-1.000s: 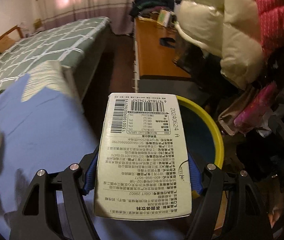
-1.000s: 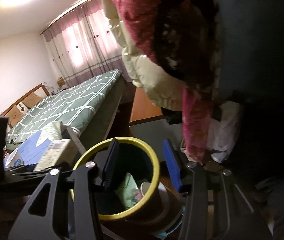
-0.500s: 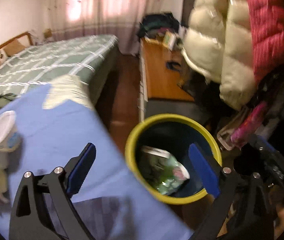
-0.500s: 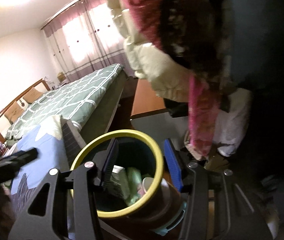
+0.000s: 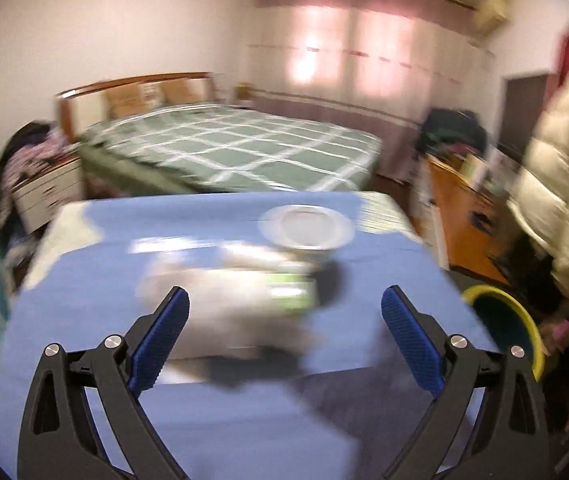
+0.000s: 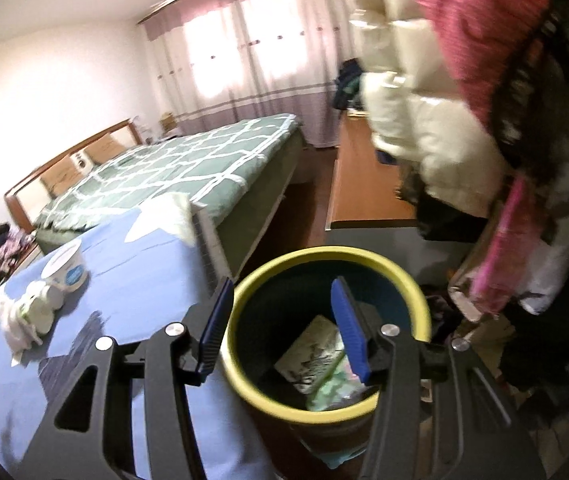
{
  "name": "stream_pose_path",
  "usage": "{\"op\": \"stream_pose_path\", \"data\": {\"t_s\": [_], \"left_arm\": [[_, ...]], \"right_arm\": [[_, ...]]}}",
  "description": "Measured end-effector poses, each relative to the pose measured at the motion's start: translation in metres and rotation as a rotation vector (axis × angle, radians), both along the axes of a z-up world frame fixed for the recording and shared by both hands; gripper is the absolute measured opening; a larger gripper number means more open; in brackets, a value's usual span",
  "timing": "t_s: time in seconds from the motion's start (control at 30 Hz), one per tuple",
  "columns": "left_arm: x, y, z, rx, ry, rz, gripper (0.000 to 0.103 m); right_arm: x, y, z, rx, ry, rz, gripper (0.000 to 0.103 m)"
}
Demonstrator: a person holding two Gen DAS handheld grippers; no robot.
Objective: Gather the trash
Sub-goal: 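Move both grippers back over the table toward the paper towel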
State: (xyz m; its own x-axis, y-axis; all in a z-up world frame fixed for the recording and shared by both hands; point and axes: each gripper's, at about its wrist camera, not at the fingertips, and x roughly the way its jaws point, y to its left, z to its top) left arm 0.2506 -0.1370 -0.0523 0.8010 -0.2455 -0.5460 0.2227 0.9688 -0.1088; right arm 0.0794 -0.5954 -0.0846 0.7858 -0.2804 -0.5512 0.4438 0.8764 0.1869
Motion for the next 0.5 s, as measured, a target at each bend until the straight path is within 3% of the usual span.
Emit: {"op": "stream_pose_path", "data": {"t_s": [0.2,0.33,0.5], "left_arm": [[0.011,0.116,-0.008,0.047,-0.053,0.277,0.095],[0.009,0.166,-0.014,0.069,-0.084,0.407,0.095],[0.004,0.207,-0.023,0.032,-0.089,0.513,0.097]], "right_arm": [[0.037,0.064,0.013,-0.035,0.004,0.150,0.051],[0.068,0.120,0.017,-0.049,0.015,0.290,0.052],[0.106,0.190,0.018,-0.052,0.041,0.465,0.052]]}}
